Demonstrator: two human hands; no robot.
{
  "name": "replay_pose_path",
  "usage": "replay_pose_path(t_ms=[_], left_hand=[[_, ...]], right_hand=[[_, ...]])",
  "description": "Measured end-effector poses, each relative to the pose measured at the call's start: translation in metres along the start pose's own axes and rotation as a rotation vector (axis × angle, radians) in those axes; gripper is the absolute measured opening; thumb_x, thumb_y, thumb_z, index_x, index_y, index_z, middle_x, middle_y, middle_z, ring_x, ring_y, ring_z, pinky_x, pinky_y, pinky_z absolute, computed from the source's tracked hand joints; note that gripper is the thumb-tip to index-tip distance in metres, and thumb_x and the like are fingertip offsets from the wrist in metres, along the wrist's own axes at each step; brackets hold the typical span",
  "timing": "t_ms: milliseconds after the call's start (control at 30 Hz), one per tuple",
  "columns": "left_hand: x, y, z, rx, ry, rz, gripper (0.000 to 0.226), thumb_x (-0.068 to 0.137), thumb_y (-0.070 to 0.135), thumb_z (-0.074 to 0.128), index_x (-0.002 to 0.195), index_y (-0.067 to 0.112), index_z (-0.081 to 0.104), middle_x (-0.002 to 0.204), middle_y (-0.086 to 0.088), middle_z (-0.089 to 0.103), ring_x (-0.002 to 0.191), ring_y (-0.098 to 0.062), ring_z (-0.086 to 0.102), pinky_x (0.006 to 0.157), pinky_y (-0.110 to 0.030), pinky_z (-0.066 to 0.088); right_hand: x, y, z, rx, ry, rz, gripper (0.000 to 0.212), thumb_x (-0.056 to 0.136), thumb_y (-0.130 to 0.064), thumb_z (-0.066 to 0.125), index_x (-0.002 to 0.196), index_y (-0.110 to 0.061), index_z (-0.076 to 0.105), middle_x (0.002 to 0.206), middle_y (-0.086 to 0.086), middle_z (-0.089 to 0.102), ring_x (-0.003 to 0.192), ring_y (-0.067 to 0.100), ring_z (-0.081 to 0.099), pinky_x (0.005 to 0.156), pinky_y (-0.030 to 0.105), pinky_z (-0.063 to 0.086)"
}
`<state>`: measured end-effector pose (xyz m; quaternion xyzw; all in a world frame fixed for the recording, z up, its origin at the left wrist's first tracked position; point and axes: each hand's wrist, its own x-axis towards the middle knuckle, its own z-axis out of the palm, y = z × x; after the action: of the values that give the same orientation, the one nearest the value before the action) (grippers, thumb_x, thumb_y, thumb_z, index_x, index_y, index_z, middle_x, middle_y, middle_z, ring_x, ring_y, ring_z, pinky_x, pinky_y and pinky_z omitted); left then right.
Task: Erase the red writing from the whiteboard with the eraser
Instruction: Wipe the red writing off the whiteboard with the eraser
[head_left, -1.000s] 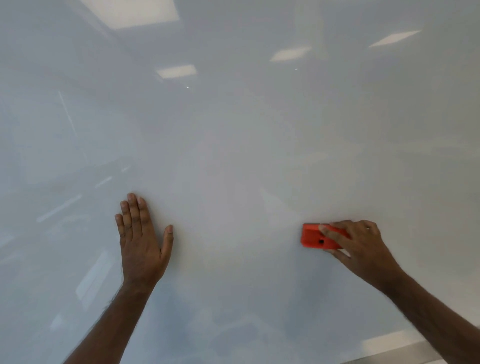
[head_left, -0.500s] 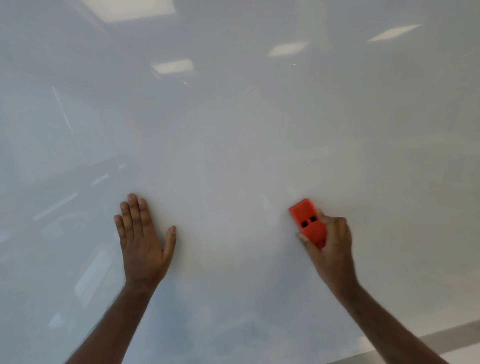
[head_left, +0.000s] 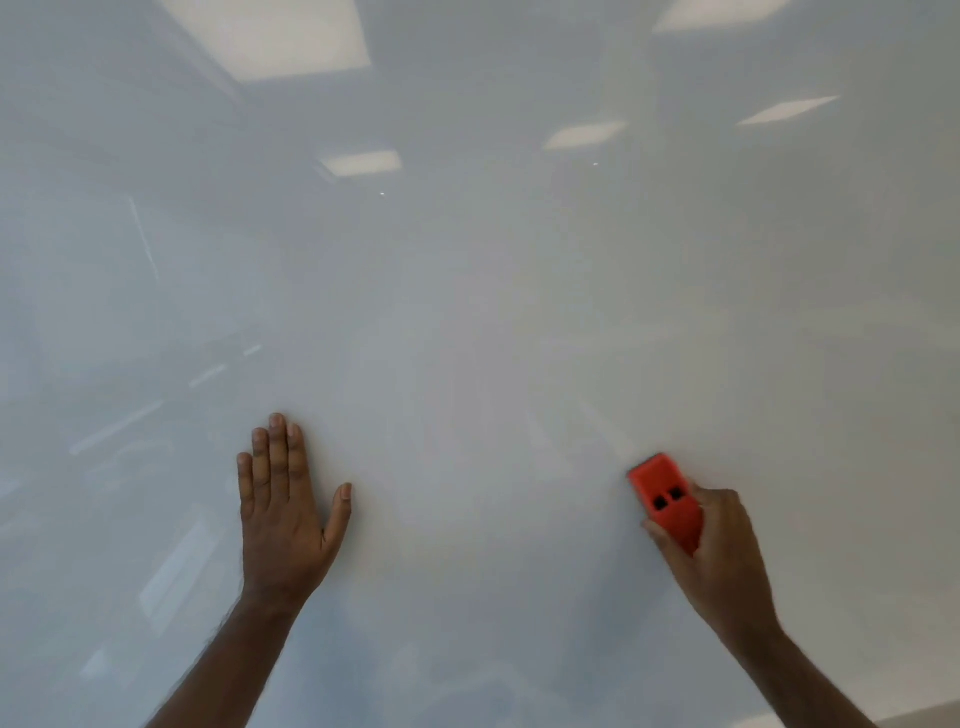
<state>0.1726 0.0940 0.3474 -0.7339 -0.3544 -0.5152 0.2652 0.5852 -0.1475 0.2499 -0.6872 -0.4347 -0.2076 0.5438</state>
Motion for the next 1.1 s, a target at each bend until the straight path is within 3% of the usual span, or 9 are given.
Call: replay_pose_path(t_ms=[67, 133, 300, 533, 833, 1100], left_hand=[[0.0, 0.001, 0.001, 0.021, 0.003, -0.004, 0.089, 0.106, 0.05, 0.041, 0.174, 0.003, 0.007, 0.184, -0.014, 0.004, 0.171, -0.035, 0.004, 0.139, -0.049, 0.001], [0.0, 0.002, 0.002, 0.034, 0.007, -0.006, 0.09, 0.106, 0.051, 0.041, 0.173, 0.002, 0.007, 0.184, -0.014, 0.004, 0.171, -0.035, 0.004, 0.139, -0.049, 0.001], [0.0, 0.001, 0.003, 0.038, 0.011, -0.011, 0.09, 0.105, 0.052, 0.041, 0.174, 0.004, 0.007, 0.184, -0.014, 0.005, 0.171, -0.034, 0.005, 0.139, -0.049, 0.0], [-0.001, -0.002, 0.002, 0.006, -0.001, 0.012, 0.089, 0.106, 0.05, 0.043, 0.174, 0.003, 0.009, 0.184, -0.014, 0.007, 0.171, -0.034, 0.005, 0.139, -0.048, 0.0], [-0.01, -0.01, -0.006, -0.009, -0.058, 0.106, 0.085, 0.107, 0.045, 0.043, 0.174, 0.005, 0.01, 0.184, -0.013, 0.009, 0.171, -0.032, 0.007, 0.139, -0.047, 0.002], [-0.013, -0.027, -0.028, -0.12, -0.161, 0.192, 0.074, 0.109, 0.034, 0.044, 0.173, 0.005, 0.02, 0.184, -0.008, 0.011, 0.171, -0.027, 0.009, 0.139, -0.043, 0.006]], right_hand=[[0.005, -0.004, -0.002, 0.137, 0.042, 0.216, 0.065, 0.08, -0.064, 0.073, 0.127, -0.027, 0.047, 0.116, -0.014, 0.049, 0.104, 0.018, 0.057, 0.08, 0.048, 0.056], [0.007, -0.014, 0.001, 0.224, 0.073, 0.29, 0.065, 0.078, -0.063, 0.075, 0.125, -0.031, 0.045, 0.118, -0.014, 0.049, 0.106, 0.019, 0.059, 0.081, 0.052, 0.058], [0.009, -0.044, 0.014, 0.332, 0.157, 0.341, 0.056, 0.083, -0.055, 0.078, 0.119, -0.029, 0.044, 0.116, -0.007, 0.05, 0.103, 0.022, 0.061, 0.083, 0.057, 0.058], [0.028, -0.108, 0.027, 0.393, 0.243, 0.342, 0.052, 0.086, -0.05, 0.081, 0.115, -0.034, 0.041, 0.116, -0.007, 0.055, 0.099, 0.019, 0.062, 0.082, 0.051, 0.057], [0.07, -0.233, 0.053, 0.268, 0.284, 0.094, 0.057, 0.088, -0.05, 0.079, 0.125, -0.017, 0.051, 0.12, 0.001, 0.053, 0.113, 0.03, 0.057, 0.083, 0.051, 0.055], [0.056, -0.319, 0.09, -0.117, 0.126, -0.333, 0.065, 0.093, -0.055, 0.069, 0.137, -0.01, 0.056, 0.109, 0.012, 0.058, 0.094, 0.032, 0.057, 0.075, 0.046, 0.049]])
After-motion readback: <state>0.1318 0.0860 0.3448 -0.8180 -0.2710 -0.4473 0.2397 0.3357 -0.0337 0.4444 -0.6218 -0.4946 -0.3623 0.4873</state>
